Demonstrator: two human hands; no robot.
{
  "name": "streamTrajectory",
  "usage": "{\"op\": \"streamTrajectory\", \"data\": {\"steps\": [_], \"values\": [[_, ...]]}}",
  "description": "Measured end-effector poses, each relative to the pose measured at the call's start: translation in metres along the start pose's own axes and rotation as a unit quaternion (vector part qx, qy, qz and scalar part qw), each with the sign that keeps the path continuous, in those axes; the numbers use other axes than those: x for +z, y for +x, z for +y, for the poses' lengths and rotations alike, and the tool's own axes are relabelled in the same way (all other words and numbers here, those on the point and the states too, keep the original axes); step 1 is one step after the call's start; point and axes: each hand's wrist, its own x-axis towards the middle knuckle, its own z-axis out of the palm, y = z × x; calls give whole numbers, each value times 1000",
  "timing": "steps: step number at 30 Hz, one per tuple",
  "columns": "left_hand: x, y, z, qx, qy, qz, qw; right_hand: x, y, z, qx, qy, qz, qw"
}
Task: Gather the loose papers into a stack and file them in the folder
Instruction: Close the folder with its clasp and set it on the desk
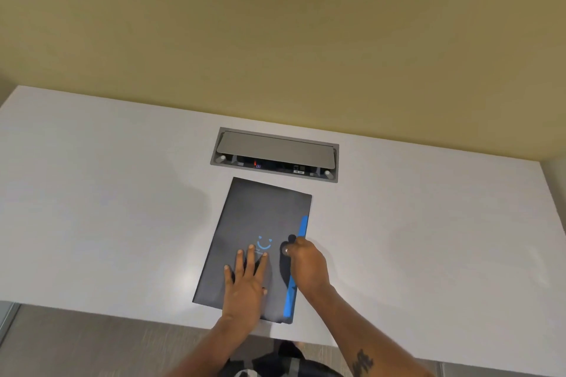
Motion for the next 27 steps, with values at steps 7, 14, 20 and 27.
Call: {"op": "streamTrajectory", "data": {"steps": [7,14,20,27], "values": [[-5,1,0,11,24,-28,999,6,12,-8,23,-11,-7,1000],[-10,-1,2,-2,23,-52,998,8,19,-15,61,19,-2,998],[-22,-4,-1,12,14,-41,999,3,18,-20,76,19,-11,997],[-52,1,-58,-101,-308,192,926,2,-7,-1,108,141,125,976]]}}
